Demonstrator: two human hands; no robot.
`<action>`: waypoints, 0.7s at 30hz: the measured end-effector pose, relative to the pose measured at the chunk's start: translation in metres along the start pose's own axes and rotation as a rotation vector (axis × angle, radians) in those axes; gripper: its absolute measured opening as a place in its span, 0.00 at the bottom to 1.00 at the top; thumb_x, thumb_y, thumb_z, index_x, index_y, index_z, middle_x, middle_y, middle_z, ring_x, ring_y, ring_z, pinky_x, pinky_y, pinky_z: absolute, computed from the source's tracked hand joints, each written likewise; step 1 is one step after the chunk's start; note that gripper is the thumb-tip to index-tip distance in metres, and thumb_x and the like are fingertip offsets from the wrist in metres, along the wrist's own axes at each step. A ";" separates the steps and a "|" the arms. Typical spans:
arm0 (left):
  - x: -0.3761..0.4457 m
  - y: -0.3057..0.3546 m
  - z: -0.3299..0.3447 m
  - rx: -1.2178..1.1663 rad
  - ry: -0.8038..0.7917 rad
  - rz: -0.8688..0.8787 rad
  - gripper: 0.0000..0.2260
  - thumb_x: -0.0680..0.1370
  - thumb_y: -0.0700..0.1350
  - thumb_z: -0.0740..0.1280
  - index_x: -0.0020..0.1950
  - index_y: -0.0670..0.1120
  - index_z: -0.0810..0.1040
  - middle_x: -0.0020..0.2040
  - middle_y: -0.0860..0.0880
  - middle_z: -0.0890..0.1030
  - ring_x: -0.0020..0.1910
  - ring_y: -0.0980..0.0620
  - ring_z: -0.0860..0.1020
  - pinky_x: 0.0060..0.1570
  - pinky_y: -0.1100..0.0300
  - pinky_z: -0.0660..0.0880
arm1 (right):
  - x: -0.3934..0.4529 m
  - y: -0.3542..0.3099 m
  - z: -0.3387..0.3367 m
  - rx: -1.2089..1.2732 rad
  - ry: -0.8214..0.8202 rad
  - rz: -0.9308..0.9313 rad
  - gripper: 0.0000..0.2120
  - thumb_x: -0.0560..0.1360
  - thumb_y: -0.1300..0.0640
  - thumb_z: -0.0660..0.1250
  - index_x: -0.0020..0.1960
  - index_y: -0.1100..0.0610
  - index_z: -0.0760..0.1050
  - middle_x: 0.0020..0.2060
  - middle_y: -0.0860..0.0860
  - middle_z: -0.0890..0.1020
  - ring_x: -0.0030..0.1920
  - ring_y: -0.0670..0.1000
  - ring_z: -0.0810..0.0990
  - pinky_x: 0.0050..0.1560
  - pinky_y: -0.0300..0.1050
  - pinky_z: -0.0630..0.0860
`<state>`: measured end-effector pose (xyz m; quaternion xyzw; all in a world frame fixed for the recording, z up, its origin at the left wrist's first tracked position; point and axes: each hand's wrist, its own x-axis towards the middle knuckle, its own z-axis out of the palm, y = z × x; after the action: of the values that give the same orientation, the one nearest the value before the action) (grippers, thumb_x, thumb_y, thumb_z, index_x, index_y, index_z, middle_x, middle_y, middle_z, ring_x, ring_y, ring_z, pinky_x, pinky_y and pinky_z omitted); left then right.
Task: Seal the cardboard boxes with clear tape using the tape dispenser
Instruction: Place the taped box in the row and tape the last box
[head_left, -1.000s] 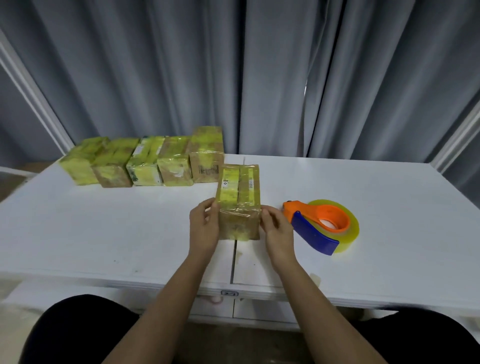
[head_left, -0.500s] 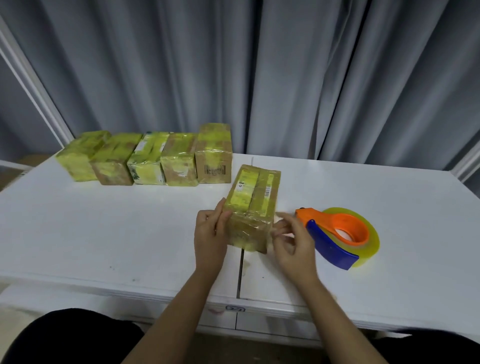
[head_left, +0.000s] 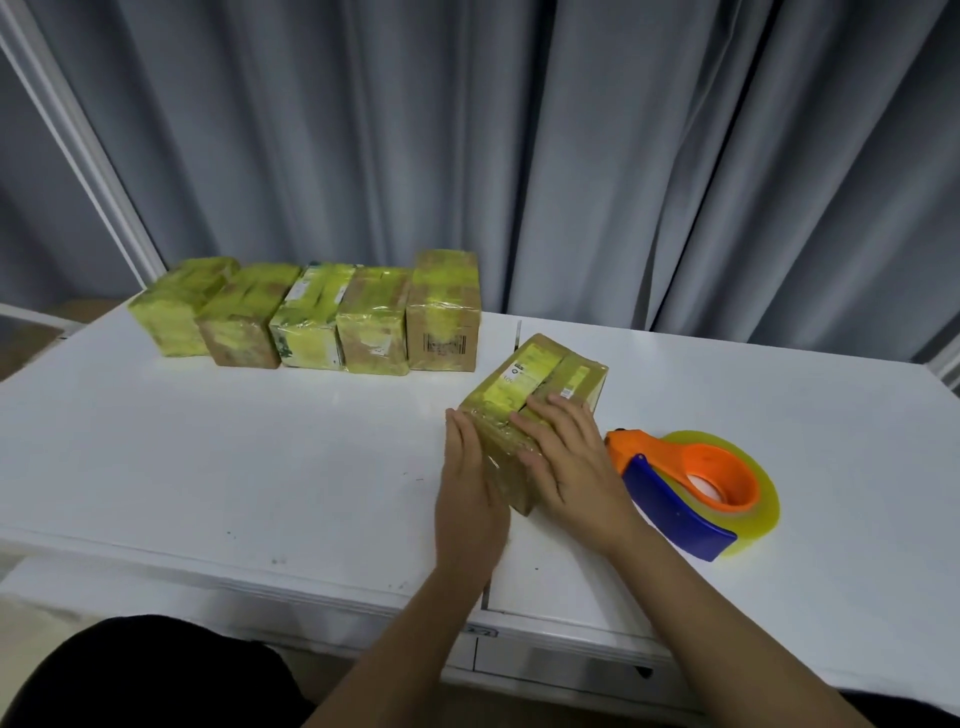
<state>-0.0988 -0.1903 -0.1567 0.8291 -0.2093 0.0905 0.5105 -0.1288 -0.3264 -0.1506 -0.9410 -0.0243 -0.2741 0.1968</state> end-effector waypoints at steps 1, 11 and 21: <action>0.000 -0.004 0.001 0.038 -0.033 0.047 0.29 0.80 0.35 0.56 0.76 0.44 0.43 0.78 0.48 0.47 0.69 0.61 0.56 0.58 0.70 0.63 | 0.001 -0.002 0.002 -0.013 0.019 0.006 0.26 0.82 0.42 0.46 0.68 0.53 0.72 0.68 0.52 0.73 0.72 0.51 0.60 0.75 0.56 0.51; -0.006 -0.029 -0.023 0.413 -0.358 0.264 0.43 0.63 0.34 0.70 0.74 0.31 0.52 0.73 0.30 0.57 0.73 0.35 0.61 0.63 0.46 0.72 | 0.002 0.007 -0.011 -0.175 -0.238 -0.089 0.40 0.70 0.30 0.60 0.74 0.52 0.57 0.74 0.53 0.61 0.75 0.52 0.50 0.75 0.57 0.43; -0.005 0.009 -0.015 -0.009 -0.328 0.053 0.37 0.80 0.52 0.59 0.75 0.48 0.33 0.75 0.43 0.31 0.74 0.49 0.31 0.73 0.56 0.41 | 0.001 -0.012 -0.033 -0.111 -0.421 -0.038 0.43 0.75 0.54 0.66 0.76 0.46 0.37 0.77 0.44 0.45 0.75 0.43 0.34 0.76 0.52 0.40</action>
<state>-0.1057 -0.1795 -0.1447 0.8247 -0.3119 -0.0334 0.4706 -0.1462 -0.3285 -0.1205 -0.9863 -0.0673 -0.0763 0.1298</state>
